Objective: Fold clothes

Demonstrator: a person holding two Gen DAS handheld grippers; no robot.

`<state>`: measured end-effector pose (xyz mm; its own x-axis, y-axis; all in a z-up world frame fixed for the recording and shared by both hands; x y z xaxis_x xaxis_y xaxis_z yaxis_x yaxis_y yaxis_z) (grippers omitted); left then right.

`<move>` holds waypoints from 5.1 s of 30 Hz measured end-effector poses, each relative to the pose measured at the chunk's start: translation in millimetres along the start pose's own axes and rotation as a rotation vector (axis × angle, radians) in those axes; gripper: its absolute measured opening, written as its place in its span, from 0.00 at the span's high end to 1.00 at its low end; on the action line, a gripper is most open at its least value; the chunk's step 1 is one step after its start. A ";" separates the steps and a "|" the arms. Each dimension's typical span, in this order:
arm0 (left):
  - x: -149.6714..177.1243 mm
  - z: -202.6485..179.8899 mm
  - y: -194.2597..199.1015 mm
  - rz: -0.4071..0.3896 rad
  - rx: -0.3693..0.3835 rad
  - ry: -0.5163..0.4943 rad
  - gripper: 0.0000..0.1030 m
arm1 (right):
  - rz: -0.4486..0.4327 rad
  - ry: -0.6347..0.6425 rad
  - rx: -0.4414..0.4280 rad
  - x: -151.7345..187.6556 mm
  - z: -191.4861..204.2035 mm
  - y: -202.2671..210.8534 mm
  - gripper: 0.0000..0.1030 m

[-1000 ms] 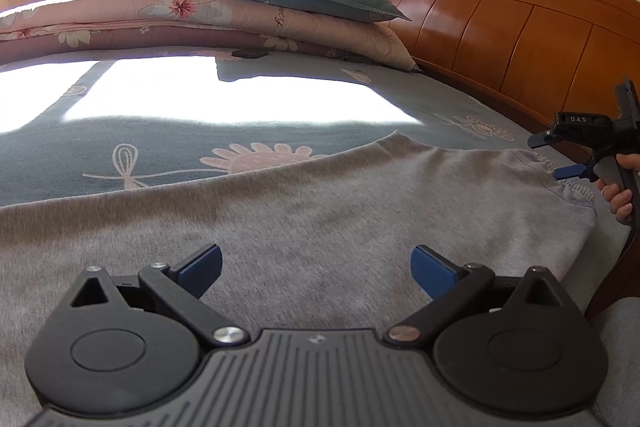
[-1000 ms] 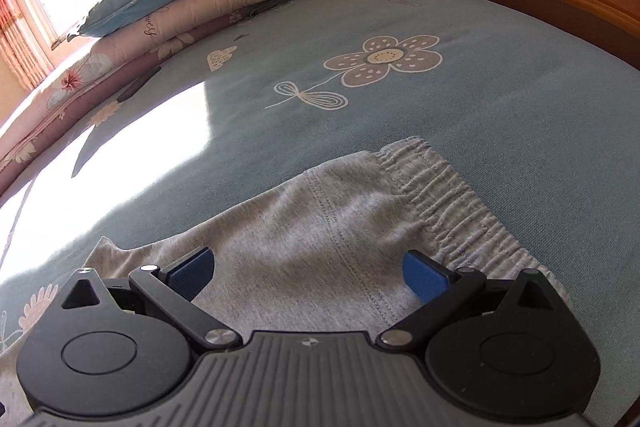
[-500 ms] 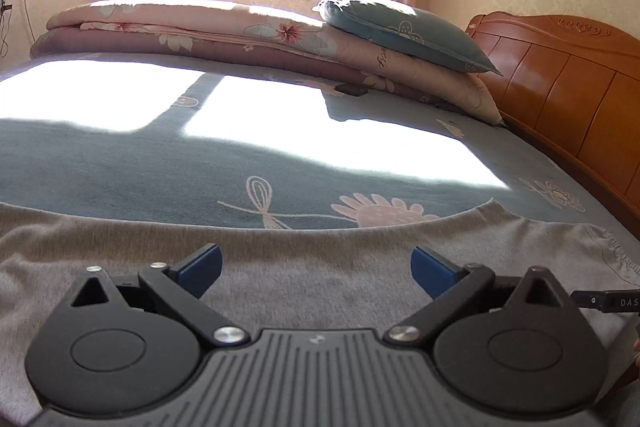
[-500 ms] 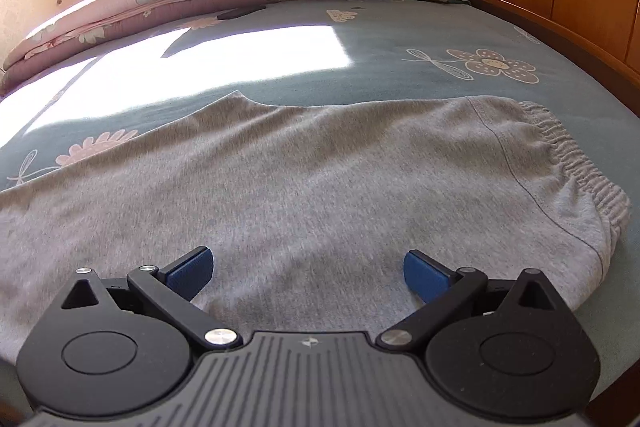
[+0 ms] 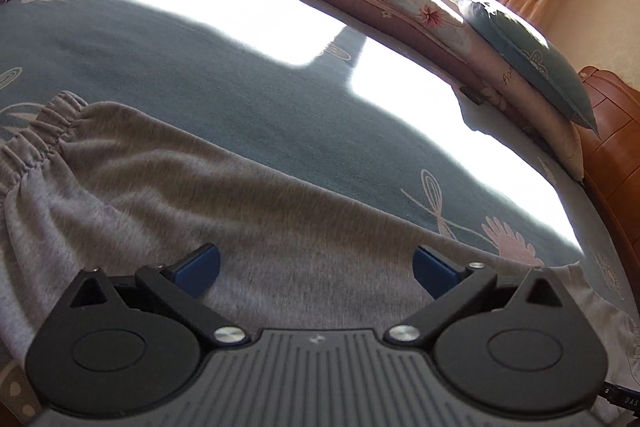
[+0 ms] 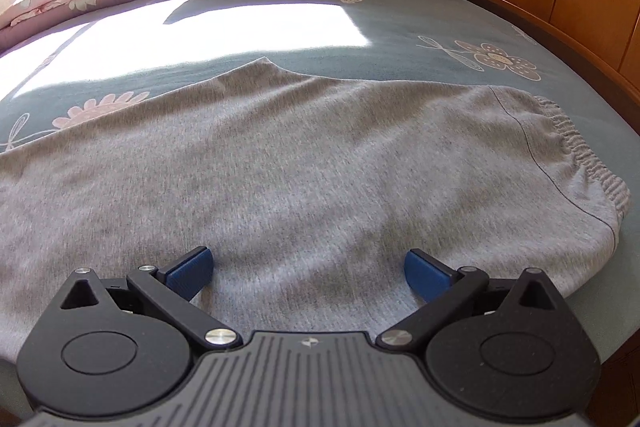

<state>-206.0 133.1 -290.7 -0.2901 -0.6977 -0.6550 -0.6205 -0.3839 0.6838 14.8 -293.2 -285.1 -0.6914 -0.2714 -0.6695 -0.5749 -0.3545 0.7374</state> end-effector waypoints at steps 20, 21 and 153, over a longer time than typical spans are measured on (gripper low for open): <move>-26.3 81.3 23.1 -0.058 -0.040 0.255 0.01 | -0.219 0.196 -0.230 47.7 -5.9 21.7 0.00; -26.7 77.0 19.2 -0.046 -0.010 0.249 0.01 | -0.222 0.207 -0.221 48.3 -4.6 21.1 0.00; 29.5 150.1 45.1 -0.062 0.045 0.769 0.19 | -0.291 -0.065 -0.387 39.9 -36.8 20.6 0.00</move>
<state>-351.9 186.0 -327.5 0.3237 -0.9059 -0.2729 -0.6530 -0.4226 0.6284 -8.6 -344.2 -299.9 -0.5589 -0.0599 -0.8271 -0.5523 -0.7171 0.4251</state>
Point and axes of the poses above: each gripper's, at about its wrist camera, not at the fingertips, and y roughly against the way its jaws point, z to its left, x to its underside, the point moved 1 cm from there along -y, roughly the way its jaws point, and after that the axes turned 8 degrees about -x, right-handed, at the moved point
